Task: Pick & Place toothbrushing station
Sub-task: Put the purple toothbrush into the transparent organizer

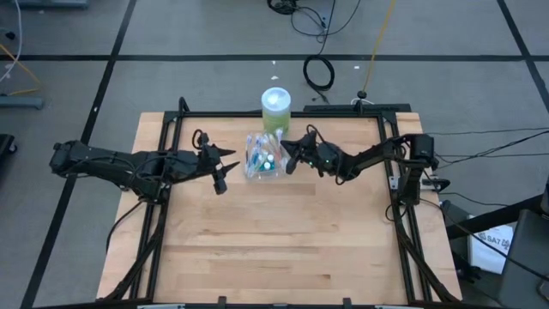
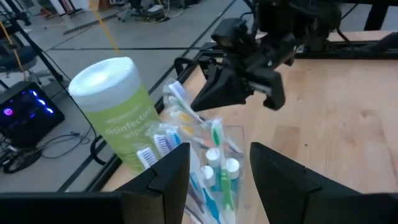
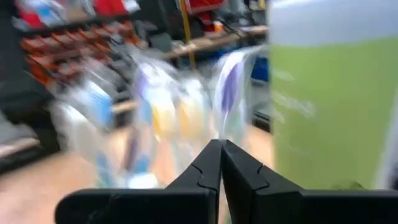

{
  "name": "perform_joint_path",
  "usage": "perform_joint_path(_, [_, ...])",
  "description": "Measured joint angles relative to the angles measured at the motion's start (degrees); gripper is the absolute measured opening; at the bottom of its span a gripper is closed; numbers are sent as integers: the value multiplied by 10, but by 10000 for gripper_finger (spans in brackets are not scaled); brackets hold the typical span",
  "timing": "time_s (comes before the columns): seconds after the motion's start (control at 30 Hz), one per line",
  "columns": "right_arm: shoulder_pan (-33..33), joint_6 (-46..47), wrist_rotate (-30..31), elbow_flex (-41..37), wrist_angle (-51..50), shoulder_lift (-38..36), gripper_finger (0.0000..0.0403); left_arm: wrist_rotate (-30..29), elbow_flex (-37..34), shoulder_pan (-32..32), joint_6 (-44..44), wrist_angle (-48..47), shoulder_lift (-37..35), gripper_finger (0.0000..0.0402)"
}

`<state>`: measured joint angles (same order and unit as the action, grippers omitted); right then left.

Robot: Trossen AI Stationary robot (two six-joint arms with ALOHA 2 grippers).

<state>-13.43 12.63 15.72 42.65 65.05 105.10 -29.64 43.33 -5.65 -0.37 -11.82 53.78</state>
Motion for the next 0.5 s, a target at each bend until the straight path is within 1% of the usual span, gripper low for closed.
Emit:
perform_joint_path(0.03, [0, -3, 8, 0, -10, 0, 4, 0, 0, 0, -1, -1, 0, 175])
perform_joint_path(0.2, [0, -13, 6, 0, -24, 0, 4, 0, 0, 0, -15, -1, 0, 175])
perform_joint_path(0.4, [1, -23, 5, 0, -6, 1, 4, 1, 0, 0, -19, -2, 0, 175])
perform_joint_path(0.5, [3, -28, 5, 0, -6, 1, 12, 1, 0, 0, -28, -7, 0, 175])
